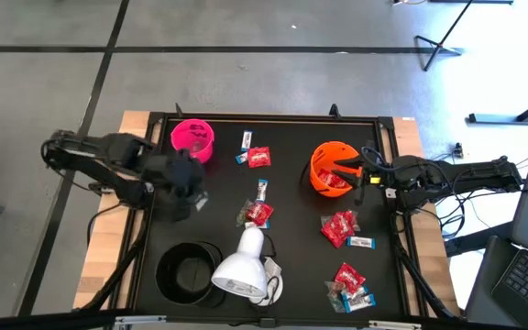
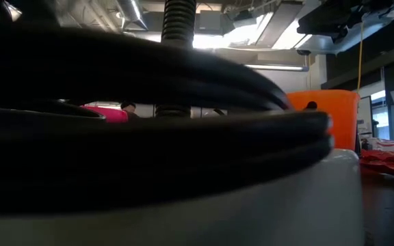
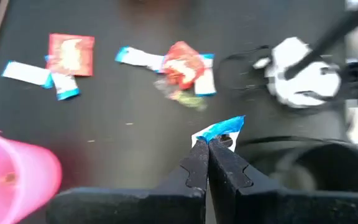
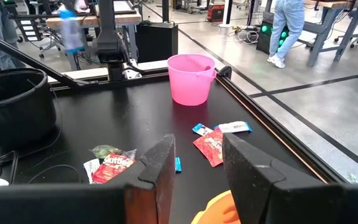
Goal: Sort candy
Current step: Put the white chocolate into the black bucket, then put the orange gummy into the pink bucket
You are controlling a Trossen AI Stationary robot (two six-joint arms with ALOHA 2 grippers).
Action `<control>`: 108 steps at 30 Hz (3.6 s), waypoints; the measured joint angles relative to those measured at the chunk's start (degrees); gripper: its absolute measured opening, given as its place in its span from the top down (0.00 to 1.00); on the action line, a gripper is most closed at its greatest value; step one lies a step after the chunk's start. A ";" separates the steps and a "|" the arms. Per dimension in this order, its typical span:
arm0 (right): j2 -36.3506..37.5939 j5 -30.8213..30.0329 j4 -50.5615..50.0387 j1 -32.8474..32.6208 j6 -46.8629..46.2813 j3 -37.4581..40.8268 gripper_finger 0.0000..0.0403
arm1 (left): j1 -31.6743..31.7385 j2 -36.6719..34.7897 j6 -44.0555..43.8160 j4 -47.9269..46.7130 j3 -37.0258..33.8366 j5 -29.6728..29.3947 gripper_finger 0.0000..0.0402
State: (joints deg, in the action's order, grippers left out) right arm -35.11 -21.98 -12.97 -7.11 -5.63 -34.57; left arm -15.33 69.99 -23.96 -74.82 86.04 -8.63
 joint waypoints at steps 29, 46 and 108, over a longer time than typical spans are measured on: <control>0.13 -0.07 0.04 0.00 -4.96 0.00 0.67 | -28.39 11.41 -37.42 4.39 -0.59 5.78 0.85; 0.13 0.57 0.02 0.00 -6.16 0.00 0.67 | -24.68 4.78 -20.51 -0.46 -0.59 -13.13 0.67; -0.07 -11.14 -0.52 0.00 -8.89 0.00 0.67 | 16.32 14.75 35.14 78.28 -45.70 9.50 0.67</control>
State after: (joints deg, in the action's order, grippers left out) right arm -35.18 -33.11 -13.50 -7.11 -14.52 -34.57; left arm 0.99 84.74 11.18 3.45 40.34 0.87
